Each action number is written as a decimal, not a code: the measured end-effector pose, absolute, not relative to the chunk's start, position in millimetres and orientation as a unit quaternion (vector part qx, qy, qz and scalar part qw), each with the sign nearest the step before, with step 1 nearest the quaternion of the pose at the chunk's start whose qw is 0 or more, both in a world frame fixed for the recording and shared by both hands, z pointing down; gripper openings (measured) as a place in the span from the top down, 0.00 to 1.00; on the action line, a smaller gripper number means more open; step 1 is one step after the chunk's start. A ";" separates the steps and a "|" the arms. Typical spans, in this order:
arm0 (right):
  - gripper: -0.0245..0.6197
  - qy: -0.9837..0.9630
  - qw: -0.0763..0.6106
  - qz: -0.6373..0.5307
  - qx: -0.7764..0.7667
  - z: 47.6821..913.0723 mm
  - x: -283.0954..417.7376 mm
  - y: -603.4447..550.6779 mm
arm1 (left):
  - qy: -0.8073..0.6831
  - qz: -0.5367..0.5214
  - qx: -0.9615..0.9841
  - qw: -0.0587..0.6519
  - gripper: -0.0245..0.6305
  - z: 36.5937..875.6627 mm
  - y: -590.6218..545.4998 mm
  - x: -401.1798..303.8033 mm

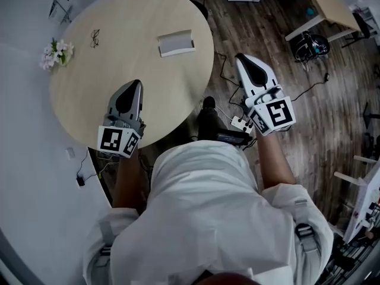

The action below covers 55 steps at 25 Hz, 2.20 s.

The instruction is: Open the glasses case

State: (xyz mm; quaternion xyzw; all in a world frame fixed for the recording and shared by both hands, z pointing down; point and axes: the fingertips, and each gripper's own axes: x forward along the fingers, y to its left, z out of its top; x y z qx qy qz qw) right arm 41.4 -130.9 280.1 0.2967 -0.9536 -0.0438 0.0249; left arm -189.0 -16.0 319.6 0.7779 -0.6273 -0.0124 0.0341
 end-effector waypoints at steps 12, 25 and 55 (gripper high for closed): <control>0.91 -0.961 0.031 0.026 0.273 317.3 88.1 -79.6 | -0.635 -0.025 0.771 0.051 0.94 318.7 29.5 -146.4; 0.92 -0.971 0.015 0.089 0.223 342.8 136.8 -22.2 | -0.682 -0.011 0.728 0.066 0.94 330.7 99.6 -66.1; 0.92 -0.968 0.027 0.096 0.230 338.5 109.3 104.0 | -0.621 -0.021 0.776 0.112 0.95 343.5 184.5 -49.8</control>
